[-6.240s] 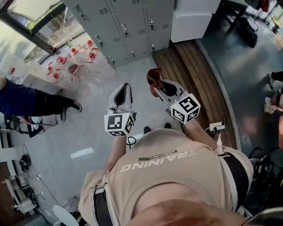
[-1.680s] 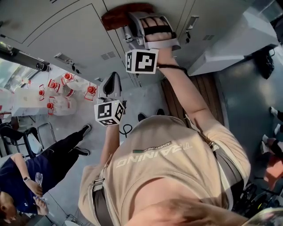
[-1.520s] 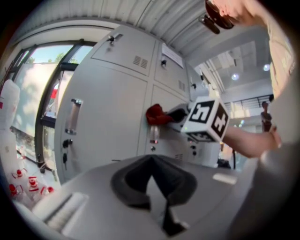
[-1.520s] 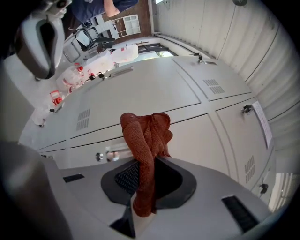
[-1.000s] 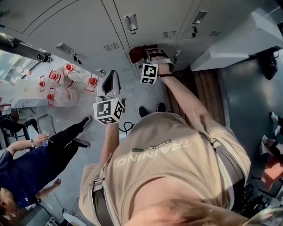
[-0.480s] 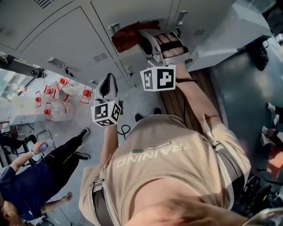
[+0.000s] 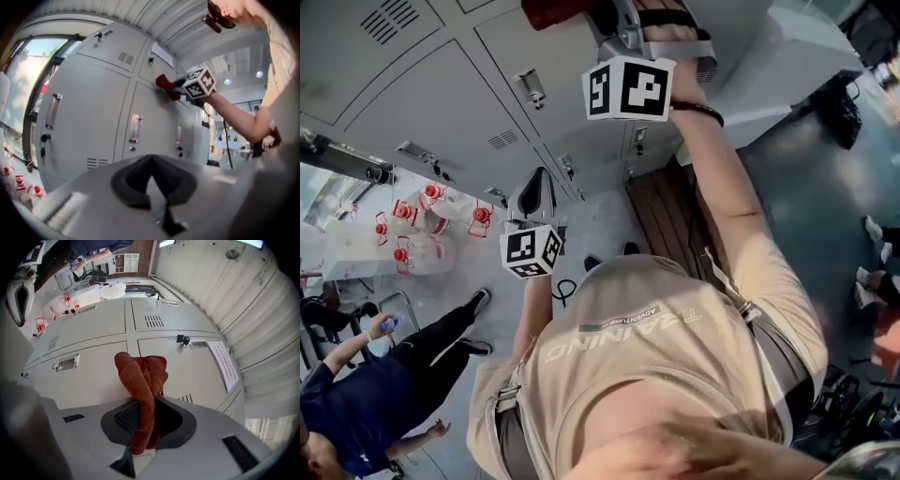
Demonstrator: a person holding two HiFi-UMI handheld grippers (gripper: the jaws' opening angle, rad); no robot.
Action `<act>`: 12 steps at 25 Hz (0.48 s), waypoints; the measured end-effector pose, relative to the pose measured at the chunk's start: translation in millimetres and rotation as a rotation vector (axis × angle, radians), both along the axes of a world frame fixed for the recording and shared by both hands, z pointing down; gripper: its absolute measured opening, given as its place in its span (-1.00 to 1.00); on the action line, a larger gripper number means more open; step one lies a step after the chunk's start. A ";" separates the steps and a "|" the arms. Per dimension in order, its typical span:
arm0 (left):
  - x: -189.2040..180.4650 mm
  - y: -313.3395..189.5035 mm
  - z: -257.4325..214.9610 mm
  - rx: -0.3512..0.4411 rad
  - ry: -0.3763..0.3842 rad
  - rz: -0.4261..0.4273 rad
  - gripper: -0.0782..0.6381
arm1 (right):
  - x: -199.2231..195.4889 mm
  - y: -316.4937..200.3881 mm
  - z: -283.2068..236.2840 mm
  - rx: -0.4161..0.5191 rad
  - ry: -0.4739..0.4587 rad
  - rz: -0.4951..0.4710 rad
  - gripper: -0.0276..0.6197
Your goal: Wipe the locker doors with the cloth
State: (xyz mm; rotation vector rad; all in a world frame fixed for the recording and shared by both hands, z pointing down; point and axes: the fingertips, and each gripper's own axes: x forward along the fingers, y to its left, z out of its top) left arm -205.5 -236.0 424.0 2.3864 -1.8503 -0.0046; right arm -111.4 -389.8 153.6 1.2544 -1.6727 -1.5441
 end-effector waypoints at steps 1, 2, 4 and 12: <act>-1.8 1.0 0.6 -0.003 -0.002 -0.007 -0.77 | -1.0 -6.5 4.6 -0.013 0.005 0.001 -0.71; -3.9 2.1 1.0 -0.006 -0.003 -0.015 -0.77 | -2.7 -11.6 11.0 -0.024 0.012 0.002 -0.71; -8.6 5.8 2.3 -0.014 -0.007 -0.033 -0.77 | -6.6 -16.9 27.4 -0.039 0.025 0.001 -0.71; -17.0 14.0 12.6 -0.043 -0.018 -0.071 -0.77 | -12.0 -19.3 141.5 -0.204 0.054 0.003 -0.71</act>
